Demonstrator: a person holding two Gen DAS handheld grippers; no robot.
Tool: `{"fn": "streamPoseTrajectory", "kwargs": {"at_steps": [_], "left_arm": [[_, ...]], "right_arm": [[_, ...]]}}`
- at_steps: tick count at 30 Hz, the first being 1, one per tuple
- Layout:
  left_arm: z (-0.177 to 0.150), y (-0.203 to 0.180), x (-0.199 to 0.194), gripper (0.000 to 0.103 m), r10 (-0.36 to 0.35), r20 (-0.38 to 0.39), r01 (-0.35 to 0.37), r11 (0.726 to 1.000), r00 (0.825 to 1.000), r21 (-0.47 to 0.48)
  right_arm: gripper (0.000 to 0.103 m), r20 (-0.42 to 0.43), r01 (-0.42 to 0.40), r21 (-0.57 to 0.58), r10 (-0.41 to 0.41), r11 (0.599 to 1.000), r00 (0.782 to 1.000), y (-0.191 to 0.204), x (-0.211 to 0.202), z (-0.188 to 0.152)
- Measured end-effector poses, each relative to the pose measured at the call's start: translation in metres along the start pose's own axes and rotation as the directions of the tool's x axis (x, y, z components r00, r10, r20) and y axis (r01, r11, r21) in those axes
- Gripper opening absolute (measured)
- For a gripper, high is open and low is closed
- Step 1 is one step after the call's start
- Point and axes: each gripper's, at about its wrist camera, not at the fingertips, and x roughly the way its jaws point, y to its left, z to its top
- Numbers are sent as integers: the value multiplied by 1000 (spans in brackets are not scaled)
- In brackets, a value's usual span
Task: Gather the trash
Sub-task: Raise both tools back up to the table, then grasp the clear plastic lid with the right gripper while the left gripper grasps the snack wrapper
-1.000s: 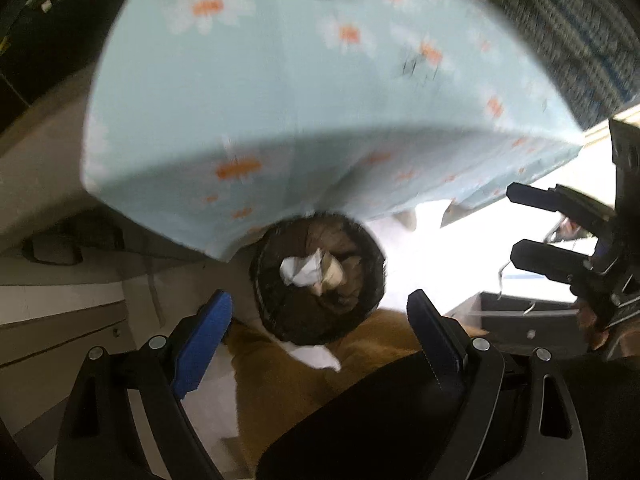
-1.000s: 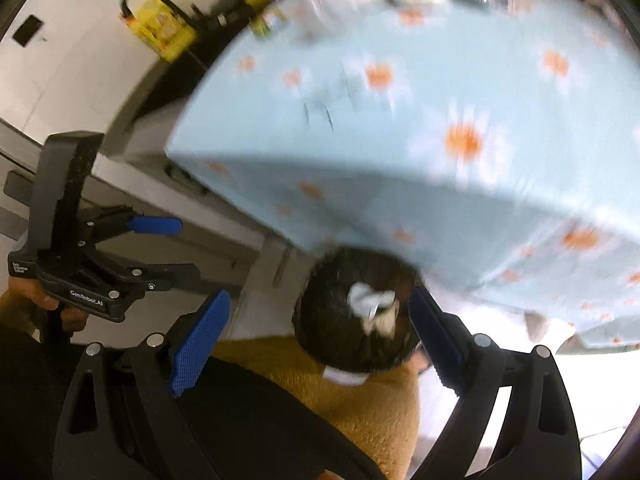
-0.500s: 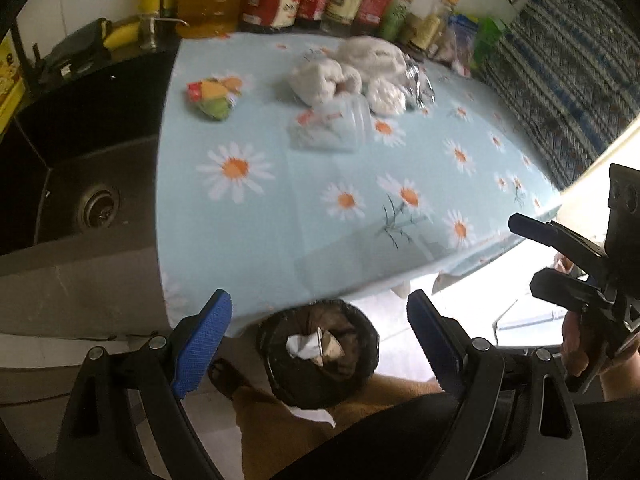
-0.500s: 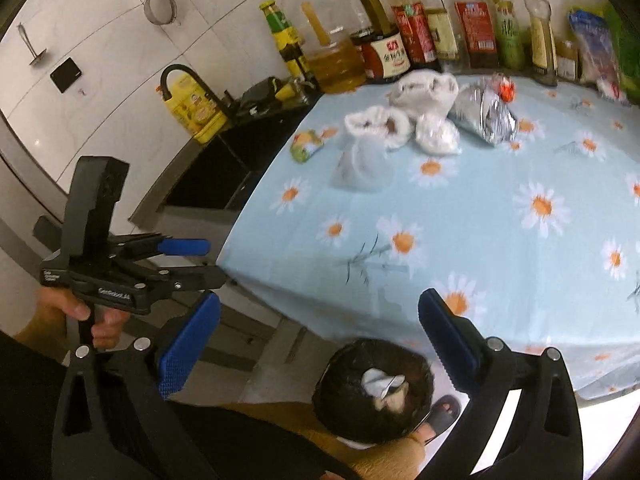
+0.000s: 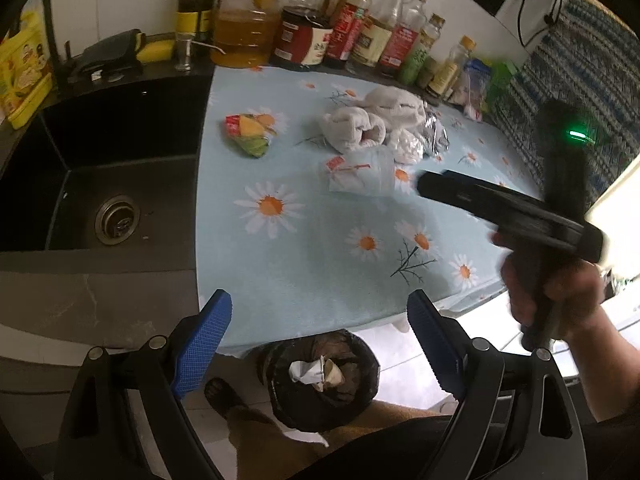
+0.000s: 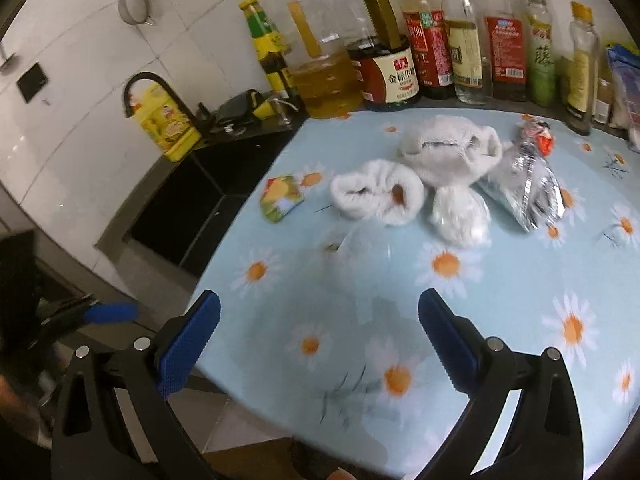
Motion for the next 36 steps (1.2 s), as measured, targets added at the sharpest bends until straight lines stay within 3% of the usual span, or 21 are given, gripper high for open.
{"fn": "streamPoseTrajectory", "kwargs": {"at_steps": [3, 9, 15, 20, 28, 36], "left_arm": [[-6, 4, -6, 87, 15, 14, -14, 1000, 1000, -16], [-13, 13, -8, 87, 42, 7, -42, 998, 999, -48], [-16, 18, -11, 87, 57, 17, -55, 996, 998, -74], [-16, 19, -9, 87, 64, 12, -63, 995, 998, -83], [-11, 22, -6, 87, 79, 2, -78, 994, 997, -79], [10, 23, 5, 87, 86, 9, -85, 995, 996, -52]], "right_arm": [[98, -40, 49, -29, -50, 998, 998, -10, 31, 10], [98, -106, 20, -54, -26, 998, 994, -19, 62, 13], [89, -108, -6, -120, -7, 993, 994, -15, 68, 18], [65, -93, 9, -149, -23, 989, 995, -11, 70, 19], [63, -73, 13, -112, -22, 994, 997, -13, 63, 13], [63, -21, 0, -62, -1, 998, 1000, -14, 29, 12]]}}
